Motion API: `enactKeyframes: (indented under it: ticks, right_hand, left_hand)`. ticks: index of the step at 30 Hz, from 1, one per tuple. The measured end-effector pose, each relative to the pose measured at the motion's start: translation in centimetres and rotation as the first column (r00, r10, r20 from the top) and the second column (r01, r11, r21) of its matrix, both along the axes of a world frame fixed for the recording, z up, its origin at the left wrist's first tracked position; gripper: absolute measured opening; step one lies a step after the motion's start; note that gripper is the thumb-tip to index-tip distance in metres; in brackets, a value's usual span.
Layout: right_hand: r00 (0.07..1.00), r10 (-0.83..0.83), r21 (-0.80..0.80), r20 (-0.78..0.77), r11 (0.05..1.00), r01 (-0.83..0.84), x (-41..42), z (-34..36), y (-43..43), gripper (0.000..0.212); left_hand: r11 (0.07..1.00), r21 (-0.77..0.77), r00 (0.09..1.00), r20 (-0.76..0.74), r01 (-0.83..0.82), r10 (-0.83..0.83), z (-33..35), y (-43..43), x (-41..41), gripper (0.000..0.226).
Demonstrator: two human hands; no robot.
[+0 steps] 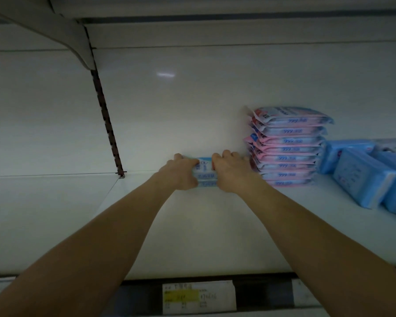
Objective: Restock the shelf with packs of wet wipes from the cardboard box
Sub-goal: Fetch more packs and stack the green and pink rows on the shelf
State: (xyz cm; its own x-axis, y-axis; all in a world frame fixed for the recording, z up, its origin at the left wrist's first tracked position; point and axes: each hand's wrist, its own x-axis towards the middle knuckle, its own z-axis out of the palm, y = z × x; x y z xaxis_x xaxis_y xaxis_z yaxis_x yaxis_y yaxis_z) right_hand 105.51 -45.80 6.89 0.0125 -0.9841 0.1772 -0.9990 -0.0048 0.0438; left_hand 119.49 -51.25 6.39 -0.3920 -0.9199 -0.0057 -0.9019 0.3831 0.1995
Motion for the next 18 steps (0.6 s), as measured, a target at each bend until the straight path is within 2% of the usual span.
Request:
enactKeyframes:
  ticks: [5,8,15,18]
  right_hand:
    - [1.000,0.015,-0.010,-0.016,1.000,-0.015,2.6,0.1,0.9,0.048]
    - [1.000,0.028,-0.014,0.006,1.000,-0.028,3.4,0.3,1.4,0.047]
    - [0.997,0.001,0.052,0.076,0.999,-0.005,3.6,0.3,1.4,0.050]
    - [0.996,-0.023,0.050,0.085,0.999,0.019,3.5,-0.2,1.3,0.054]
  left_hand:
    - [0.992,-0.062,0.994,-0.041,-0.106,0.103,0.7,1.1,0.5,0.066]
    - [0.989,-0.029,0.987,-0.069,-0.144,0.142,1.2,1.5,0.9,0.063]
    - [0.991,0.119,0.984,-0.164,-0.054,0.073,1.2,1.8,1.1,0.047]
    - [0.994,0.097,0.983,-0.172,-0.045,0.061,0.6,1.7,0.6,0.041]
